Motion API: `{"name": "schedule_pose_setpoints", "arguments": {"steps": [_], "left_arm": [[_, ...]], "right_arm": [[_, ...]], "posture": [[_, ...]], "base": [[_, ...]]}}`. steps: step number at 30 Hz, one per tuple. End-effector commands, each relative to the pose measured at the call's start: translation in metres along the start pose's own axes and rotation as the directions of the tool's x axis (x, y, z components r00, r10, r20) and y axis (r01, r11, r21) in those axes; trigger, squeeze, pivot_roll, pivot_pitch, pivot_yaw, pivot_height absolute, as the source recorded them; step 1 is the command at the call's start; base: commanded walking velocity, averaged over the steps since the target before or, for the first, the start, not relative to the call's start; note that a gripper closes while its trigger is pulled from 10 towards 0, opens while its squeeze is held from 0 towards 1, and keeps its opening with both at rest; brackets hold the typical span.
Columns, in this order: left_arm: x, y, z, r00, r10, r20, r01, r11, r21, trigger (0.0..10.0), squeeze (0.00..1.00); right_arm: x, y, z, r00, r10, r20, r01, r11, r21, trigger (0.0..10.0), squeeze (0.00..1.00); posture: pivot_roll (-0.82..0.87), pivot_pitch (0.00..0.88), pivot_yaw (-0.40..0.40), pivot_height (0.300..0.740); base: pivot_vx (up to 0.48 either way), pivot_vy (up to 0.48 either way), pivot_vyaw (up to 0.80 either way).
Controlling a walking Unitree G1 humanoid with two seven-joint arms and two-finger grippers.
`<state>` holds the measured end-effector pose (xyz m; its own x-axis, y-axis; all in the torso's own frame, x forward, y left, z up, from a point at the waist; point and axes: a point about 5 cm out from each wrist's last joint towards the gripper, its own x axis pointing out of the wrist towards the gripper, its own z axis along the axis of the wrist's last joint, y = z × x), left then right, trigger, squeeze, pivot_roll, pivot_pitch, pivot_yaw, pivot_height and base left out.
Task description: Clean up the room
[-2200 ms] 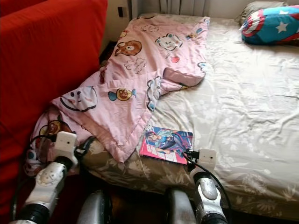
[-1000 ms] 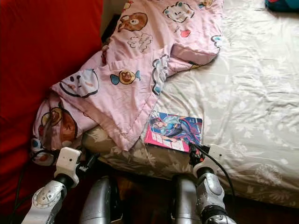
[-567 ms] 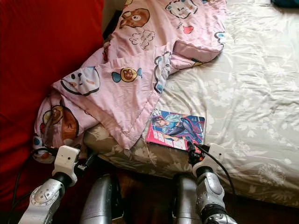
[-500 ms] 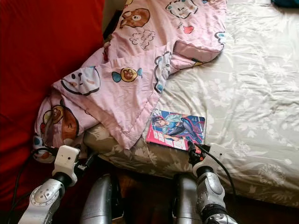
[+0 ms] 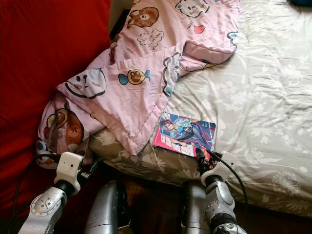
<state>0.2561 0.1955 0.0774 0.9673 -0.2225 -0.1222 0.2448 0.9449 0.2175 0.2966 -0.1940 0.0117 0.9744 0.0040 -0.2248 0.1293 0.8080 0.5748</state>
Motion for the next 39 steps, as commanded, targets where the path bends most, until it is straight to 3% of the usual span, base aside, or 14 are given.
{"name": "schedule_pose_setpoints", "arguments": {"steps": [1,4,11,17,24,30,39], "left_arm": [[-0.007,0.004,-0.006,1.0,0.003,-0.031,-0.003,1.0,-0.005,10.0,0.0],[-0.008,0.003,-0.005,1.0,0.0,-0.03,0.0,1.0,-0.005,10.0,0.0],[-0.011,0.003,-0.004,0.999,-0.003,-0.034,0.003,1.0,-0.002,10.0,0.0],[-0.016,0.004,-0.003,0.999,-0.001,-0.04,0.001,1.0,0.003,10.0,0.0],[-0.023,0.007,-0.002,0.999,0.005,-0.046,-0.005,1.0,0.012,10.0,0.0],[-0.029,0.009,-0.001,0.999,0.013,-0.053,-0.012,1.0,0.018,10.0,0.0],[-0.031,0.011,0.001,0.998,0.022,-0.058,-0.021,0.999,0.024,10.0,0.0]], "right_arm": [[-0.008,-0.004,-0.019,0.998,-0.022,-0.066,0.029,0.994,0.104,10.0,0.0],[-0.01,-0.007,-0.023,0.998,-0.02,-0.067,0.034,0.977,0.209,10.0,0.0],[-0.012,-0.007,-0.028,0.997,-0.01,-0.079,0.035,0.948,0.315,10.0,0.0],[-0.016,-0.01,-0.038,0.989,-0.075,-0.124,0.125,0.871,0.475,10.0,0.0],[-0.013,0.001,-0.046,0.986,-0.045,-0.161,0.127,0.833,0.539,10.0,0.0],[-0.009,0.02,-0.054,0.979,0.032,-0.202,0.084,0.838,0.539,10.0,0.0],[-0.003,0.033,-0.051,0.982,0.083,-0.171,0.026,0.834,0.552,10.0,0.0]], "posture": [[0.11,0.296,0.112,0.583],[0.12,0.301,0.115,0.583],[0.13,0.306,0.119,0.583],[0.15,0.314,0.122,0.583],[0.18,0.325,0.124,0.583],[0.19,0.332,0.13,0.583],[0.2,0.337,0.13,0.583]], "base": [[0.0,0.0,0.0],[0.0,0.0,0.0],[0.0,0.0,0.0],[0.0,0.0,0.0],[0.0,0.0,0.0],[0.0,0.0,0.0],[0.0,0.0,0.0]]}}
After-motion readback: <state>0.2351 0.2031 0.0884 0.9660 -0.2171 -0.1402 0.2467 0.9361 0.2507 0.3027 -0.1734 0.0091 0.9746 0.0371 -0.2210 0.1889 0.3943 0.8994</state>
